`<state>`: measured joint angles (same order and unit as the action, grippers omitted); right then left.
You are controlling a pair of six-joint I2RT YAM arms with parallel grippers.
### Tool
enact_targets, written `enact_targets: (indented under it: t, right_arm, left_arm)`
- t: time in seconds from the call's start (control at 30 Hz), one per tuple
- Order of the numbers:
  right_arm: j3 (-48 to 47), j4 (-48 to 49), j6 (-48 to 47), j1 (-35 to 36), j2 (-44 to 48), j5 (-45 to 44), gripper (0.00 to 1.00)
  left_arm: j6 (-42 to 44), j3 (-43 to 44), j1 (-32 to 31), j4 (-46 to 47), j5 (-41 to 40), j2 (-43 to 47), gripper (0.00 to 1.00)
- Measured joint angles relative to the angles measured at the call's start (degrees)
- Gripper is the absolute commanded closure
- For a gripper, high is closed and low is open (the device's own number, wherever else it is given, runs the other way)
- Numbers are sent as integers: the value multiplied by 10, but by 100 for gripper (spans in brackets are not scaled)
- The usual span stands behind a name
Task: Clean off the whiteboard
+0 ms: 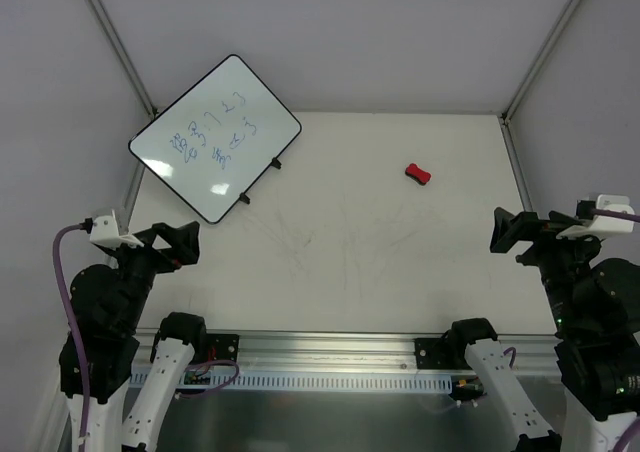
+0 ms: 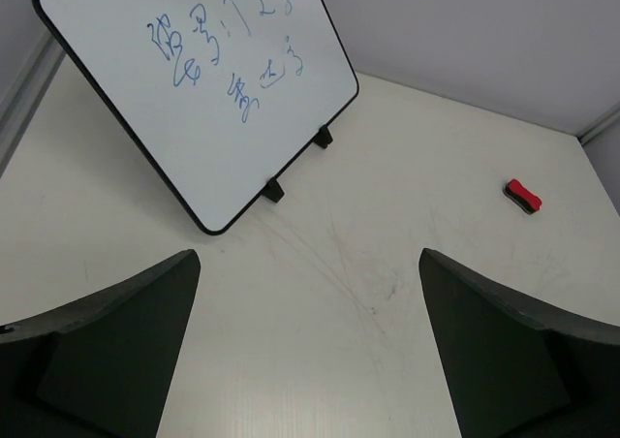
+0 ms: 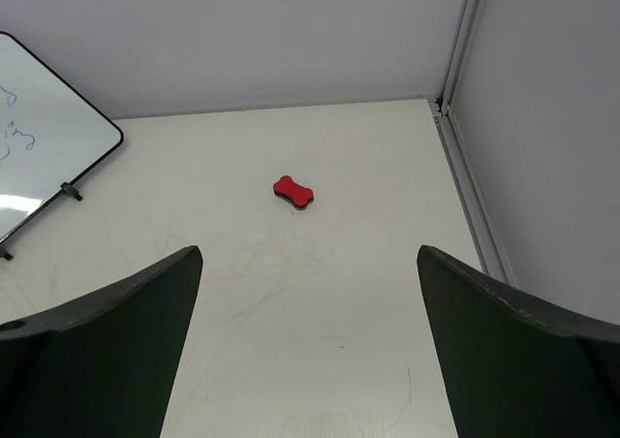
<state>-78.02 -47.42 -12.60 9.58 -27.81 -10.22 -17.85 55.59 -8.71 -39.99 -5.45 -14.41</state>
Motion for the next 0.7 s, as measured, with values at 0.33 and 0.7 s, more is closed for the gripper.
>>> enact_targets:
  t: [0.33, 0.7]
  right_arm:
    - [25, 0, 8, 0, -36, 66, 1]
    - [77, 21, 34, 0, -165, 181, 1]
  left_arm:
    - [-28, -31, 0, 0, 25, -94, 1]
    - [-46, -15, 14, 44, -23, -304, 1]
